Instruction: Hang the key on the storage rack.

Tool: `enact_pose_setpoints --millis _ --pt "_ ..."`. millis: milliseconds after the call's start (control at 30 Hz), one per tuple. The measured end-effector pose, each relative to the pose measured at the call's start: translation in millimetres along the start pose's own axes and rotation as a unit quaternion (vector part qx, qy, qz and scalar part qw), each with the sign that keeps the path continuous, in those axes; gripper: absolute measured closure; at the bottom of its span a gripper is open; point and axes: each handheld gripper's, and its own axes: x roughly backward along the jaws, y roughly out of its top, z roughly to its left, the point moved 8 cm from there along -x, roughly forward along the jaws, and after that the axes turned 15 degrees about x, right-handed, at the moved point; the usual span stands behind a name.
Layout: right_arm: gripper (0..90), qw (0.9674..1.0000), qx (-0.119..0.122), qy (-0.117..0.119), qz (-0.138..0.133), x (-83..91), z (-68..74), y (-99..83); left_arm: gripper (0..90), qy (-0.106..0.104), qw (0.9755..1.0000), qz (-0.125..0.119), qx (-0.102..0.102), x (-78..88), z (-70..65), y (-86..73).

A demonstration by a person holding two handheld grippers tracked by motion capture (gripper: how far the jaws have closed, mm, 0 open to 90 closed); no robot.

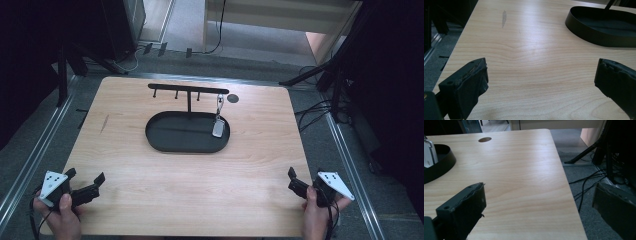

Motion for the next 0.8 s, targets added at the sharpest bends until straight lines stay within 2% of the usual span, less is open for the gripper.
enact_pose_setpoints --millis 200,467,633,800 --pt "0.0 1.0 -0.004 -0.006 -0.004 8.3 -6.5 -14.4 0.0 0.001 1.0 -0.001 0.001 0.2 0.2 0.1" --pt "0.0 0.9998 0.004 -0.015 -0.01 26.0 -16.7 -29.8 0.0 0.002 1.0 -0.002 -0.007 0.3 -1.1 -0.3" --pt "0.0 0.9996 -0.01 -0.019 -0.017 31.1 -22.3 -37.3 0.0 0.002 1.0 -0.003 -0.009 0.3 -1.3 -0.2" --pt "0.0 0.9996 -0.009 -0.018 -0.017 31.5 -23.7 -37.8 0.0 0.002 1.0 -0.002 -0.008 0.5 -1.1 -0.4"
